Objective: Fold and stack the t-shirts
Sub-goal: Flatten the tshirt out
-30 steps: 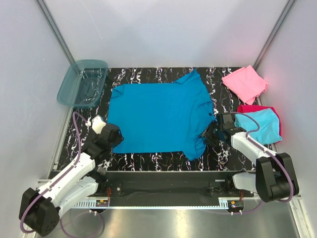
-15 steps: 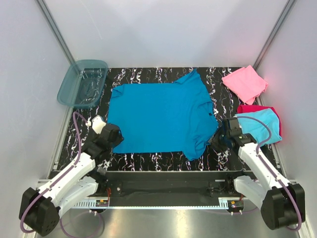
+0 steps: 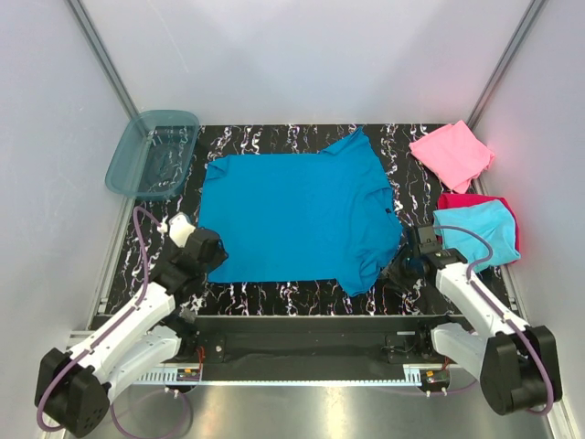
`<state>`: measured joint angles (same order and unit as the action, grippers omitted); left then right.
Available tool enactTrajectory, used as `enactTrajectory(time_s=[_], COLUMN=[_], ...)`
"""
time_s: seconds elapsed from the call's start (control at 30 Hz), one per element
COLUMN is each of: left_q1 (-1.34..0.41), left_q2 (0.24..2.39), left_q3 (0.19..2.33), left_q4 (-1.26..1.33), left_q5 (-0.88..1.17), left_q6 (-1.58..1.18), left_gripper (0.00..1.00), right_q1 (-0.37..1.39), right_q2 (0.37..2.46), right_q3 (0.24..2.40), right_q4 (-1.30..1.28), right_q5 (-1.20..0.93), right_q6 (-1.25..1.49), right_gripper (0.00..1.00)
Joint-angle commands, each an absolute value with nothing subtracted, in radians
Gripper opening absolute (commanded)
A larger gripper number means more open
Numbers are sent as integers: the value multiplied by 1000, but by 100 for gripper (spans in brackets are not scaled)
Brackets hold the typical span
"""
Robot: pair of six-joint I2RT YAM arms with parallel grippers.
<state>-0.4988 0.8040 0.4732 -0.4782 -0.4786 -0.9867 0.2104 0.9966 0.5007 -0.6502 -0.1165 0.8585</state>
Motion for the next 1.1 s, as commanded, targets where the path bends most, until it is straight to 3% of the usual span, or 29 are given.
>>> enactTrajectory(time_s=[0.0,0.6,0.77,1.07], left_q1=[-502,-499,-497,-495], left_q2=[781,770,782,818], left_q3=[520,584,595,598], left_q4=[-463,-523,-525,-517], left_q5=[-485,-509,-512,-509], left_q6=[-968,-937,-936,-942], left_gripper=[45,46,46,46], right_q1=[216,216,216,216], right_q2=[1031,1224,1239,1181], right_q3=[518,561,560,558], right_q4=[-597,-456,-451,-477], right_q5=[-166,-98,-75,-25], right_q6=[877,881,865,858], right_gripper=[42,39,32,31])
